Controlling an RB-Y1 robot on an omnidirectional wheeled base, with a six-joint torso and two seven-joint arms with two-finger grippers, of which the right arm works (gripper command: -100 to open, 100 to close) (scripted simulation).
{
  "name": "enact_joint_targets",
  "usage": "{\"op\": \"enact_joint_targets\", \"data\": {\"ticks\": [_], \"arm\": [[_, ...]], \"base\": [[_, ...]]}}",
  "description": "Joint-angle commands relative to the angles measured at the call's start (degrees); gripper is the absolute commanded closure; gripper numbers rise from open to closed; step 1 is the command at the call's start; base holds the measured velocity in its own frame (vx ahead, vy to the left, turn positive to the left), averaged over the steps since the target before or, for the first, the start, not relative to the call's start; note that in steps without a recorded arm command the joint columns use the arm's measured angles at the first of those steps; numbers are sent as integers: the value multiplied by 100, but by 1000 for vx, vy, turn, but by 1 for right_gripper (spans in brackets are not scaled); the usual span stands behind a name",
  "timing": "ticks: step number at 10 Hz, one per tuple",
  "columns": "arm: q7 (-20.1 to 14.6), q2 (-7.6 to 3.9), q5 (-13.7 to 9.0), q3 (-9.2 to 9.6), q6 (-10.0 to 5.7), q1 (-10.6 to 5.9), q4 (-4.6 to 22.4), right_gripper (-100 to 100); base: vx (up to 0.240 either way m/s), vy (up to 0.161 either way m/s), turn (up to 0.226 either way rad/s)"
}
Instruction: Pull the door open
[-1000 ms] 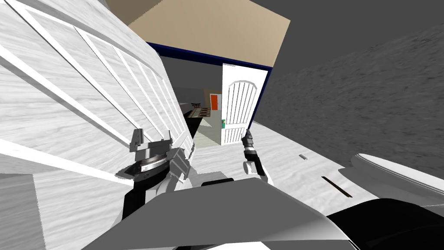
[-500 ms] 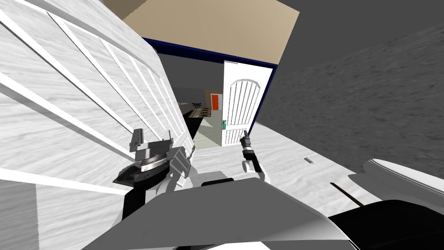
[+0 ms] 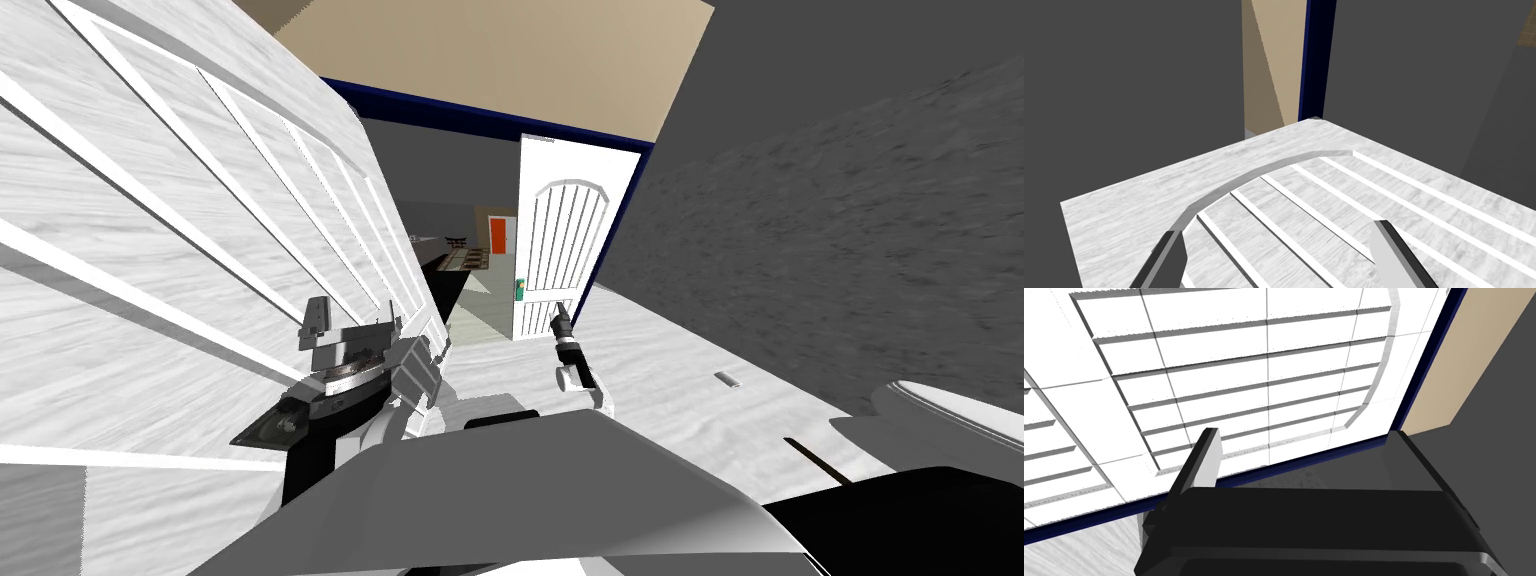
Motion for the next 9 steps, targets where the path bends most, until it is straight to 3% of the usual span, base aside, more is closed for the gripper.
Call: {"op": "enact_joint_targets", "data": {"ticks": [1,9], "arm": [[-12,-35,9,-14,19,-109,223,-100],[-26,-110,70,-79,151,-707,1306,-100]], "base": [[101,-9,34],[100,-9,35]]}}
